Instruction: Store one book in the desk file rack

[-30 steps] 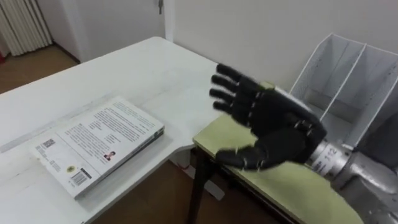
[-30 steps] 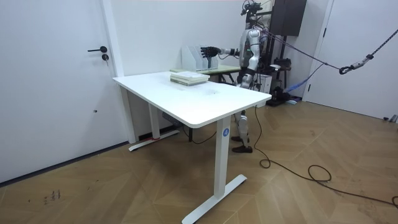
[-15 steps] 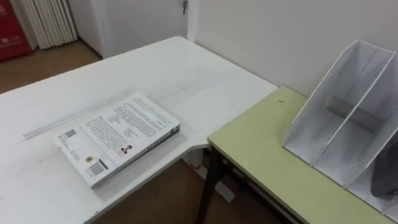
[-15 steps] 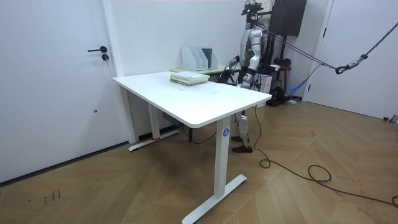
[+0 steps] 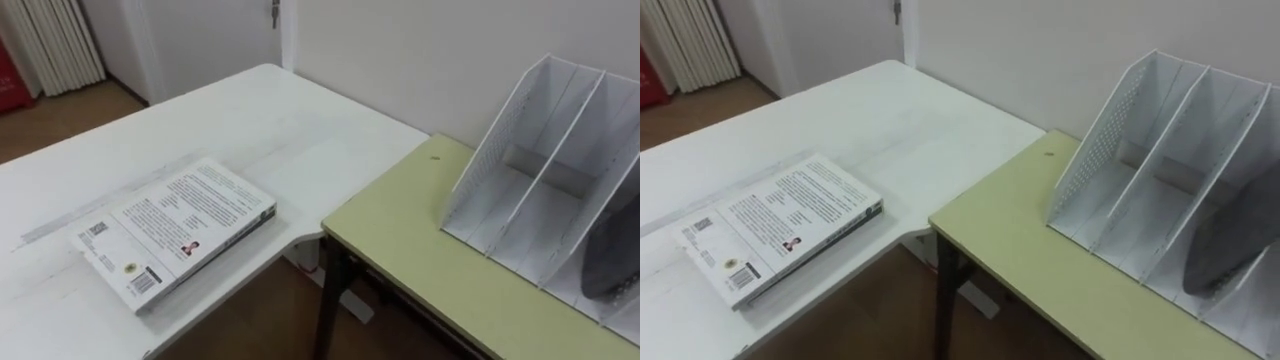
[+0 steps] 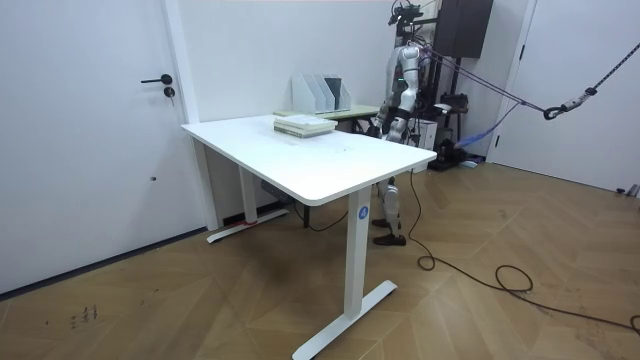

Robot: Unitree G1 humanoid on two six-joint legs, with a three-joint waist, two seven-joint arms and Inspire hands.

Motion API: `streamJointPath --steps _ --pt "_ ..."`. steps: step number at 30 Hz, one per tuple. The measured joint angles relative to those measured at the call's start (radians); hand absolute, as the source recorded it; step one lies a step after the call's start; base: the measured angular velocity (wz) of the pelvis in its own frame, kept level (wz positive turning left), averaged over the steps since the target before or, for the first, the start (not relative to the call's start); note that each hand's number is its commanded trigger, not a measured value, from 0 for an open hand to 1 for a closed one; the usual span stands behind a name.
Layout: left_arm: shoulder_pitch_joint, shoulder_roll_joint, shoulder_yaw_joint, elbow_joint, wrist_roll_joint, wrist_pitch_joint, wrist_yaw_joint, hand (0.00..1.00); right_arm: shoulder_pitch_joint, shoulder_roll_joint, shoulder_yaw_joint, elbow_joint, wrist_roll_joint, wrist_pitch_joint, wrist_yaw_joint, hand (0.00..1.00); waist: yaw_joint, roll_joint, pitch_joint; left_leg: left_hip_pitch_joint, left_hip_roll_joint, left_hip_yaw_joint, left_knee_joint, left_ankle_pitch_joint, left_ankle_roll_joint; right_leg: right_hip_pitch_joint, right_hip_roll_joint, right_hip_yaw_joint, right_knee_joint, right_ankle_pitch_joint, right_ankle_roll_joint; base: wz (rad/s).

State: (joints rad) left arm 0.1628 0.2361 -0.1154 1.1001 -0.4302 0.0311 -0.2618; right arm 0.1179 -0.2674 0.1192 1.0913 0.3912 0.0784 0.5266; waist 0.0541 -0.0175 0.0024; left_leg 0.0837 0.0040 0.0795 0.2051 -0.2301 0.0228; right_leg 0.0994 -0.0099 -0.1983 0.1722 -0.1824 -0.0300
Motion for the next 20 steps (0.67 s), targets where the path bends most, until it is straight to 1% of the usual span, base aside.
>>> streamJointPath --steps 2,4,5,7,8,12,15,16,20 --pt "0.000 -0.010 0.017 0.003 0.020 -0.011 0.009 0.00 -0.001 0.015 -0.022 0.042 -0.010 -0.012 -0.038 0.00 -0.002 0.000 0.0016 0.000 -0.001 0.000 -0.001 0.000 0.000 0.001 0.000 0.000 -0.003 0.000 0.000 0.00" --pt "-0.002 -0.015 0.023 0.009 0.045 -0.017 0.012 0.00 -0.003 0.020 -0.026 0.070 -0.030 -0.025 -0.064 0.00 -0.007 0.003 0.0040 -0.002 -0.001 -0.001 -0.004 0.000 0.000 -0.002 0.000 0.001 -0.005 -0.001 0.001 0.00" --pt "-0.006 -0.018 0.026 0.017 0.055 -0.018 0.012 0.00 -0.006 0.021 -0.027 0.083 -0.050 -0.026 -0.076 0.00 -0.012 0.006 0.0055 -0.002 -0.001 -0.001 -0.007 0.000 0.000 -0.004 0.000 0.001 -0.005 -0.002 0.002 0.00" --pt "-0.007 -0.022 0.039 0.024 0.075 -0.018 0.011 0.00 -0.009 0.023 -0.030 0.089 -0.072 -0.027 -0.095 0.00 -0.018 0.011 0.0057 -0.002 -0.001 0.001 -0.010 0.000 0.000 -0.013 0.000 0.006 -0.004 -0.003 0.003 -0.06" --pt "-0.002 -0.024 0.040 0.027 0.076 -0.018 0.011 0.00 -0.012 0.025 -0.033 0.092 -0.088 -0.034 -0.106 0.00 -0.020 0.013 0.0059 -0.001 -0.001 0.001 -0.011 0.000 0.000 -0.015 0.000 0.007 -0.004 -0.003 0.002 -0.09" --pt "-0.001 -0.027 0.048 0.030 0.073 -0.018 0.019 0.00 -0.040 0.037 -0.043 0.109 -0.154 -0.038 -0.158 0.00 -0.025 0.011 0.0057 -0.001 -0.001 0.002 -0.010 0.000 0.000 -0.015 0.000 0.009 -0.005 -0.004 0.002 -0.03" --pt "0.000 -0.030 0.062 0.038 0.075 -0.018 0.018 0.00 -0.041 0.037 -0.052 0.115 -0.163 -0.039 -0.193 0.00 -0.026 0.009 0.0039 0.003 0.000 0.000 -0.010 0.000 0.000 -0.008 -0.002 0.008 -0.006 -0.005 0.004 0.02" --pt "0.001 -0.032 0.072 0.042 0.084 -0.018 0.017 0.00 -0.035 0.040 -0.059 0.121 -0.158 -0.043 -0.210 0.00 -0.026 0.008 0.0059 0.010 -0.001 0.001 -0.013 0.000 0.000 0.003 -0.002 0.007 -0.008 -0.005 0.004 0.04" --pt "0.010 -0.037 0.127 0.040 0.119 -0.017 0.018 0.00 -0.007 0.067 -0.105 0.143 -0.125 -0.066 -0.253 0.00 -0.027 0.005 0.0049 0.020 -0.002 0.001 -0.017 0.000 0.000 0.013 0.001 0.007 -0.021 -0.005 0.005 0.04"
